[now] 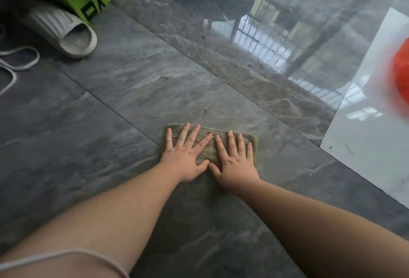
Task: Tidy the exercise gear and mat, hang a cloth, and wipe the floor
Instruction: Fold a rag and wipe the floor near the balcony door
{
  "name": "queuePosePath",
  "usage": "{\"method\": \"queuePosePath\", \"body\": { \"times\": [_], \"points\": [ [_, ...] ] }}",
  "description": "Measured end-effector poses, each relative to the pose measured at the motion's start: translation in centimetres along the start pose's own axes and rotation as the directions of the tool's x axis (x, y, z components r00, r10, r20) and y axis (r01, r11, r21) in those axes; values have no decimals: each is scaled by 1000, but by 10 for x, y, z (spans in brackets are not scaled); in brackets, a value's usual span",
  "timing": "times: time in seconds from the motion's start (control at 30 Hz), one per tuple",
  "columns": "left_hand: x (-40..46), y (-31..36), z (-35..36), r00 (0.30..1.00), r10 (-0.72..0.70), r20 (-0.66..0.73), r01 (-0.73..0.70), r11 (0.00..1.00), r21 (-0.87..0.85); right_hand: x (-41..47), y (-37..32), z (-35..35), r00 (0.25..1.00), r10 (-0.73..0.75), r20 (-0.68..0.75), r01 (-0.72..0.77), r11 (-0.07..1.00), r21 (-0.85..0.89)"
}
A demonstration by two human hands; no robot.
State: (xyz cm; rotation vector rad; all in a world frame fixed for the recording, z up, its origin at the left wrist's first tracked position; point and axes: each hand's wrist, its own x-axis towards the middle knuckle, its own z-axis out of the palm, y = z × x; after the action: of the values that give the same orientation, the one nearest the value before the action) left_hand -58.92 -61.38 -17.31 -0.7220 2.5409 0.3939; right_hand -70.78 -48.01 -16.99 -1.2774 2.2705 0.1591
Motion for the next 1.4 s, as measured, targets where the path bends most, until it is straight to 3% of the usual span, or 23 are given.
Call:
{"method": "queuePosePath", "body": {
  "times": [0.17,0.33,0.93,1.4],
  "points": [
    [-41,-34,25,998,-33,-54,35,999,28,-11,-32,22,996,-79,-43,80,996,26],
    [-28,-45,23,993,-17,-119,19,1000,16,11,-27,16,988,-111,-109,109,994,-22],
    [189,-138,-107,983,-112,-147,106,993,-46,257,-24,-108,984,-87,-154,83,996,-31],
    [195,-133,-116,984,-140,-112,137,990,-35,264,-31,-115,990,-42,-136,37,999,-38]
  ]
}}
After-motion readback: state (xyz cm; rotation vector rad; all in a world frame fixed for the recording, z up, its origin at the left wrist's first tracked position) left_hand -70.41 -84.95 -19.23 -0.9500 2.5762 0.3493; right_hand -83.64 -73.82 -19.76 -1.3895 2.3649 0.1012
